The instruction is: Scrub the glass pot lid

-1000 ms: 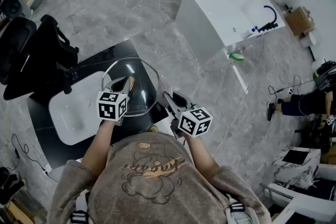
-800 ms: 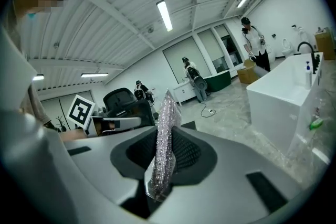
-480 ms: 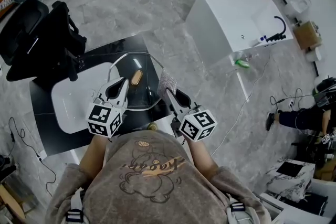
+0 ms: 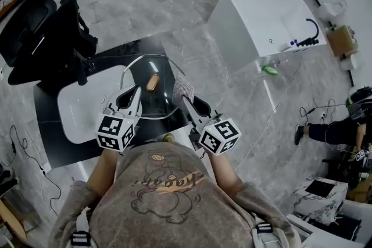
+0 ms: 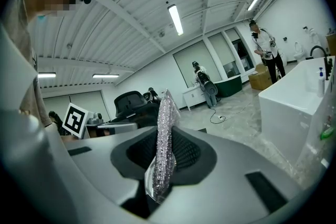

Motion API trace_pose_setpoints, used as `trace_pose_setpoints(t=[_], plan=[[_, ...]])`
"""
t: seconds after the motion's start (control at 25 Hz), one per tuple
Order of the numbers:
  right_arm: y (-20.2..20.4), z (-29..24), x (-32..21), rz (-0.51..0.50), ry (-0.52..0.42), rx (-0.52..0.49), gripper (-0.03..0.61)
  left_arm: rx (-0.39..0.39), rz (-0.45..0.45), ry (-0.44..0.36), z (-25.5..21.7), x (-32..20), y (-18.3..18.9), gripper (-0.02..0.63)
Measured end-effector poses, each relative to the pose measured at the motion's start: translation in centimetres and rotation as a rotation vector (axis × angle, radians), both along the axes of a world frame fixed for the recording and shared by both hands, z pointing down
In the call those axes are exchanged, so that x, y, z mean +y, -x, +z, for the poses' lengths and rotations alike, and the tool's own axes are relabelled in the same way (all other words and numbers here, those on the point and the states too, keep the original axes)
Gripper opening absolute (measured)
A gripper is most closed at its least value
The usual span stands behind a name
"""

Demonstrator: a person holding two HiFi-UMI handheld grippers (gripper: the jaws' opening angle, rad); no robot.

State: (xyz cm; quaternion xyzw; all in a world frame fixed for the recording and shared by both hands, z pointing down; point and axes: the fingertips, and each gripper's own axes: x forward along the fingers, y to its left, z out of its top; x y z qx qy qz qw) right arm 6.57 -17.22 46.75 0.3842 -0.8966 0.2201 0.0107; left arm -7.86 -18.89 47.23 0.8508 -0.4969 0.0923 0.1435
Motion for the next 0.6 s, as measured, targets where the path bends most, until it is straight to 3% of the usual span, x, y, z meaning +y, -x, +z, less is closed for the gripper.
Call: trace_pose_setpoints(t=[0.6], plan=[[0.04, 0.36, -0.09, -0.011, 0.005, -0.007, 0.081, -0.014, -0.007, 0.027, 0.97, -0.34, -0.69, 0.018]])
